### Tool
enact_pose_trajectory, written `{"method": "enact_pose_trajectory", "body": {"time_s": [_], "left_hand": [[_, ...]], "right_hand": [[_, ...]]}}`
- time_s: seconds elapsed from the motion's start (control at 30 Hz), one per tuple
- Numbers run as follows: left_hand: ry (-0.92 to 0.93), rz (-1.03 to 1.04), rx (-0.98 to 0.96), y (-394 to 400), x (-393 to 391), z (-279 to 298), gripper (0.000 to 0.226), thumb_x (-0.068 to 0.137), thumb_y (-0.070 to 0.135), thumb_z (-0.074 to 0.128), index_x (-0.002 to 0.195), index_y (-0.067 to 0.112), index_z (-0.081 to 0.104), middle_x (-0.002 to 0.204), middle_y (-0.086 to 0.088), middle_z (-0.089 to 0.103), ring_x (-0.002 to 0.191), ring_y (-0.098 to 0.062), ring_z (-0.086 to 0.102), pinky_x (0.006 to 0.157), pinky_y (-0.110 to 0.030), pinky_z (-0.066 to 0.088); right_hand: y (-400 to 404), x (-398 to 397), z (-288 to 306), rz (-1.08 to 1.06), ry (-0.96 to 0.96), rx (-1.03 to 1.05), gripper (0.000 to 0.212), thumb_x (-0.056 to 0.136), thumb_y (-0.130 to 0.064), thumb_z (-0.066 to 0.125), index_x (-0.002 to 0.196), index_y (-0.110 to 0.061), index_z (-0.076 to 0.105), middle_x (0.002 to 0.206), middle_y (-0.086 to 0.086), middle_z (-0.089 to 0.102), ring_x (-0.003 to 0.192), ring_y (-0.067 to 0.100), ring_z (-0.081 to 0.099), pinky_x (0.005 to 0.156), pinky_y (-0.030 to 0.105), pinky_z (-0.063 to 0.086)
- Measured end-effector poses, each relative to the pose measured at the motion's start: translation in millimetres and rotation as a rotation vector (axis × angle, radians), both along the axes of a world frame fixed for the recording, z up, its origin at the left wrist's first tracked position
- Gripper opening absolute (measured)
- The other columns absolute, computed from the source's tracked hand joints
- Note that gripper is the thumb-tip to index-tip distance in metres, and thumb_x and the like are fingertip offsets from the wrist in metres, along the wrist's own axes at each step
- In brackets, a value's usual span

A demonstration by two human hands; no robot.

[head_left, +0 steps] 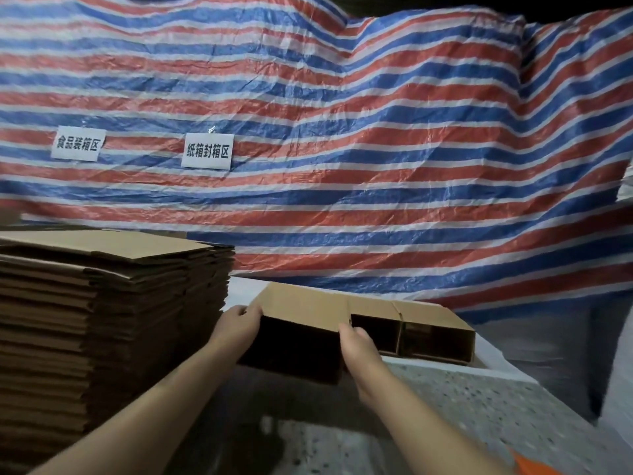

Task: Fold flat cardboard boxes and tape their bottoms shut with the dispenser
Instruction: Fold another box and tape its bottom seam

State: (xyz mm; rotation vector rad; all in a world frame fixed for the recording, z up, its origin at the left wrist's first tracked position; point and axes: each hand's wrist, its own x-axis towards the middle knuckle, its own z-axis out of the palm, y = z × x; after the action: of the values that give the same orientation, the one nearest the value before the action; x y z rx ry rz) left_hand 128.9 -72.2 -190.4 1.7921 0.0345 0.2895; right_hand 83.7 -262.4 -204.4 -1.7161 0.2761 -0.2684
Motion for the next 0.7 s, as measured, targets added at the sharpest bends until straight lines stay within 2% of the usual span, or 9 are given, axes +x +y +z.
{"method": "enact_pose_trajectory", "body": {"time_s": [0.07, 0.17, 0.3, 0.4, 0.6, 0.7], "left_hand": [[0.027, 0.010, 0.043, -0.5, 22.8, -11.4, 0.029, 0.096, 0.026, 0.047, 0.104, 0.006, 0.066, 0.103, -0.013, 0.066, 0.093, -0.028, 0.061, 0.081, -0.035, 0.049], [0.084, 0.004, 0.030, -2.0, 43.6, -26.2, 0.033, 0.099, 0.029, 0.041, 0.113, 0.005, 0.060, 0.109, -0.015, 0.063, 0.100, -0.031, 0.060, 0.088, -0.044, 0.055], [0.153, -0.016, -0.055, -5.9, 58.6, -41.9, 0.046, 0.105, 0.032, 0.038, 0.139, 0.002, 0.044, 0.129, -0.019, 0.055, 0.117, -0.035, 0.054, 0.103, -0.045, 0.044], [0.156, -0.014, -0.073, -9.3, 65.7, -47.4, 0.045, 0.106, 0.026, 0.037, 0.143, 0.000, 0.037, 0.138, -0.023, 0.049, 0.125, -0.037, 0.048, 0.109, -0.045, 0.037], [0.064, 0.057, 0.011, -12.1, 57.8, -46.5, 0.043, 0.106, 0.021, 0.036, 0.143, -0.002, 0.035, 0.140, -0.025, 0.047, 0.128, -0.038, 0.046, 0.105, -0.040, 0.037], [-0.118, 0.106, 0.203, -16.9, 37.5, -41.0, 0.029, 0.103, 0.014, 0.039, 0.127, 0.002, 0.048, 0.125, -0.020, 0.054, 0.122, -0.038, 0.051, 0.087, -0.031, 0.037]], "right_hand": [[-1.4, 23.4, -11.6, -0.003, 0.021, -0.009, 0.045, 0.100, -0.040, 0.044, 0.135, -0.013, 0.053, 0.133, 0.010, 0.060, 0.122, 0.028, 0.055, 0.110, 0.046, 0.043], [-1.6, 47.2, -26.0, 0.015, 0.057, -0.031, 0.046, 0.099, -0.042, 0.043, 0.135, -0.015, 0.052, 0.133, 0.008, 0.060, 0.122, 0.028, 0.055, 0.110, 0.046, 0.044], [-0.4, 62.6, -37.4, 0.022, 0.093, -0.126, 0.051, 0.101, -0.042, 0.042, 0.143, -0.015, 0.047, 0.140, 0.007, 0.055, 0.129, 0.027, 0.052, 0.113, 0.045, 0.040], [-0.9, 69.9, -42.2, 0.039, 0.111, -0.185, 0.054, 0.103, -0.042, 0.039, 0.149, -0.013, 0.041, 0.149, 0.008, 0.048, 0.135, 0.028, 0.046, 0.115, 0.046, 0.037], [-1.0, 70.7, -43.5, 0.015, 0.116, -0.226, 0.068, 0.103, -0.053, 0.040, 0.154, -0.008, 0.033, 0.156, 0.010, 0.041, 0.142, 0.030, 0.040, 0.117, 0.045, 0.034], [-3.1, 63.1, -37.7, -0.024, 0.110, -0.226, 0.062, 0.104, -0.054, 0.036, 0.144, -0.008, 0.045, 0.142, 0.012, 0.053, 0.131, 0.030, 0.050, 0.111, 0.042, 0.041]]}}
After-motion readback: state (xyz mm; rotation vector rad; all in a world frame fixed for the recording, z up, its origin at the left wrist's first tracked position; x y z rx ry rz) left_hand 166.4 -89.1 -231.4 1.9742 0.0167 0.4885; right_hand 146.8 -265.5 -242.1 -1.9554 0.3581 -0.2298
